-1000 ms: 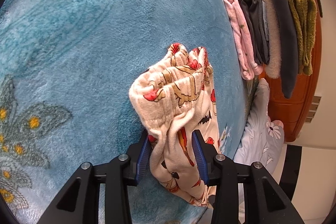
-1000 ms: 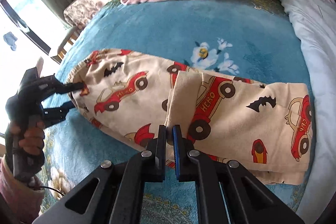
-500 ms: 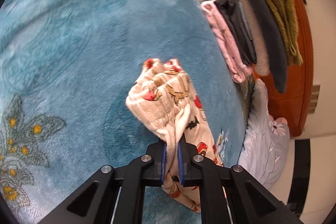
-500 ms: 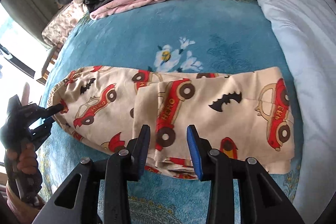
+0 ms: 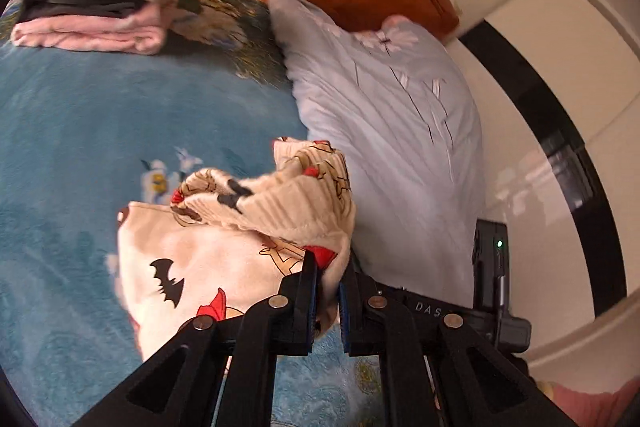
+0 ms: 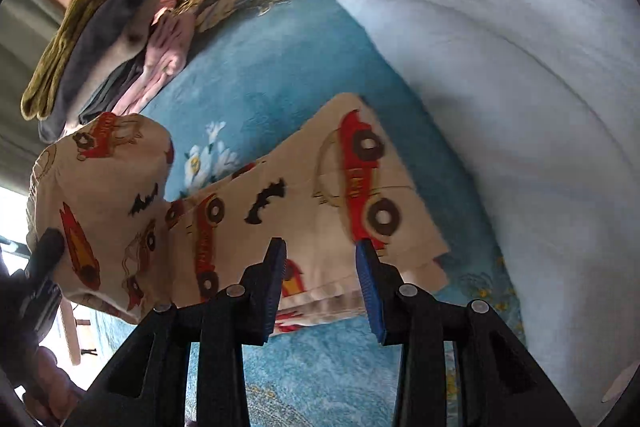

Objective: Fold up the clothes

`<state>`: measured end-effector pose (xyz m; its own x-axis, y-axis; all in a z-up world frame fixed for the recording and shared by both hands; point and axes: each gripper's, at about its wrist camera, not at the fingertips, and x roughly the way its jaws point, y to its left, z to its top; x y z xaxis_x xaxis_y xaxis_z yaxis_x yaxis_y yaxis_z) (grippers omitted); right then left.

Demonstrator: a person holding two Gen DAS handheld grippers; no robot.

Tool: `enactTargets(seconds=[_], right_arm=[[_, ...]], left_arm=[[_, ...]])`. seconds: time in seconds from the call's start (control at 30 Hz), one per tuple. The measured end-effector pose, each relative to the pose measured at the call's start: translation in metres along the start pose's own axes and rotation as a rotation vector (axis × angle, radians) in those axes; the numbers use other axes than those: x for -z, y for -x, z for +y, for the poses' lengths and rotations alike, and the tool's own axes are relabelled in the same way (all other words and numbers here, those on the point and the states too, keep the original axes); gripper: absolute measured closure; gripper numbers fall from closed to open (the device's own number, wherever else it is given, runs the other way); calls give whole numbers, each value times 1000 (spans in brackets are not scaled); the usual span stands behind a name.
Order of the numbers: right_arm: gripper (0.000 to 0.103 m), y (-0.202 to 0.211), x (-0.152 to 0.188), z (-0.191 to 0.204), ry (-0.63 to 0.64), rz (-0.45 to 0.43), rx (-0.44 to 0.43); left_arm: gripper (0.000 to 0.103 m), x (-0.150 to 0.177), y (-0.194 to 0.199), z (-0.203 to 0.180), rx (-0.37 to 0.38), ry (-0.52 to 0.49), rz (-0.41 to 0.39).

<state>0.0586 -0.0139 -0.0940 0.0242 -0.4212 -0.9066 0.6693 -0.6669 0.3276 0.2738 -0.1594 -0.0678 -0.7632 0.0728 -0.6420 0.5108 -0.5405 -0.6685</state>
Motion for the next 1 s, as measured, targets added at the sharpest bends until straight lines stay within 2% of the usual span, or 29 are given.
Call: enactTargets(seconds=[0.17, 0.3, 0.4, 0.43, 0.47, 0.5, 0.53, 0.57, 0.67, 0.73, 0.77, 0.83, 0.93, 1.0], right_arm=[[66, 18, 0, -47, -122, -11, 49], [66, 24, 0, -62, -167, -11, 59], [65, 26, -1, -65, -178, -16, 55], [63, 25, -2, -63, -175, -20, 49], [62, 23, -2, -62, -171, -23, 40], [62, 22, -2, -60, -168, -25, 31], [62, 21, -2, -58, -165, -23, 15], [61, 20, -2, -56, -161, -21, 0], [61, 20, -1, -45, -135, -33, -47], [58, 23, -1, -39, -117, -51, -62], [51, 23, -1, -37, -115, -55, -71], [47, 23, 1, -33, -128, -55, -96], [47, 25, 2, -24, -137, -66, -137], [46, 25, 3, -16, -123, -66, -146]], left_arm=[[93, 16, -67, -28, -11, -53, 175], [90, 28, -116, -48, -17, -91, 308], [87, 29, -111, -42, 23, -65, 324], [82, 28, -107, -39, 42, -54, 325], [71, 25, -99, -36, 78, -35, 315], [65, 23, -91, -33, 115, -14, 302], [53, 19, -80, -28, 152, 12, 284], [48, 17, -70, -23, 179, 32, 262], [44, 9, -34, -7, 199, 59, 185], [42, 2, -15, 11, 120, 85, 131], [42, -1, -6, 22, 66, 102, 104], [42, -4, 8, 44, -33, 135, 65], [42, 6, 20, 75, -160, 177, 68], [42, 17, 21, 88, -171, 207, 87]])
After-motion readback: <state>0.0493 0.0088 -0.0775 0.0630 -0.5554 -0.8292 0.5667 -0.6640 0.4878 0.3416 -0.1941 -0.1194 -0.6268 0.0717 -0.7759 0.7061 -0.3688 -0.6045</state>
